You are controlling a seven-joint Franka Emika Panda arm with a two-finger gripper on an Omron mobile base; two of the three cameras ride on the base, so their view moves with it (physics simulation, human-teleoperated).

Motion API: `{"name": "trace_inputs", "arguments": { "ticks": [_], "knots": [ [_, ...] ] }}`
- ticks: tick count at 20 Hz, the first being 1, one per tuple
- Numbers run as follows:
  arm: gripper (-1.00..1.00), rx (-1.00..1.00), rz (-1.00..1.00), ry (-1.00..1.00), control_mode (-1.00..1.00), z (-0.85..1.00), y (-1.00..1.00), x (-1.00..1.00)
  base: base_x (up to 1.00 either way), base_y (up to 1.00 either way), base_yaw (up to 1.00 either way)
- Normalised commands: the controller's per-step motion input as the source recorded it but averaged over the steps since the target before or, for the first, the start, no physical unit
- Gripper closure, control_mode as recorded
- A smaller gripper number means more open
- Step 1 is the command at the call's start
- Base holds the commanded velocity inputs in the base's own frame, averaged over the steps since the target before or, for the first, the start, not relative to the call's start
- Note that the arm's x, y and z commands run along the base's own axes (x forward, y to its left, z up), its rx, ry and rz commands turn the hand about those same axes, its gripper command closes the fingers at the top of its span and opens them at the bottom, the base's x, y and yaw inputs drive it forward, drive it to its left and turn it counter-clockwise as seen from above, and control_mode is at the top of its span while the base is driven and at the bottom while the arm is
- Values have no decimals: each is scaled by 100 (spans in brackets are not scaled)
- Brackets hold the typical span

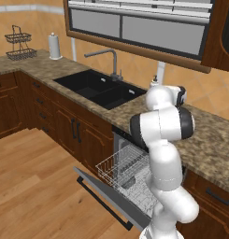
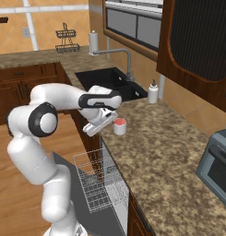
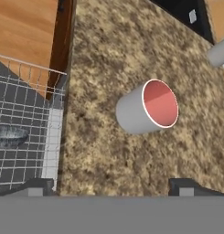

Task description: Pick up the cup and bowl from the counter, place them in the dishwasher, and close the dishwasher door.

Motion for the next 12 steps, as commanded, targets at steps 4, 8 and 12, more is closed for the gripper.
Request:
{"name": "trace_inputs", "arguments": {
  "ticks": [4,8,12],
  "knots": [
    [-100,4,0,48,-100,49,0,100,0,0,0],
    [-100,1,0,40,-100,67,0,100,0,0,0],
    [-100,0,0,37,-100,67,0,100,0,0,0]
  ]
}}
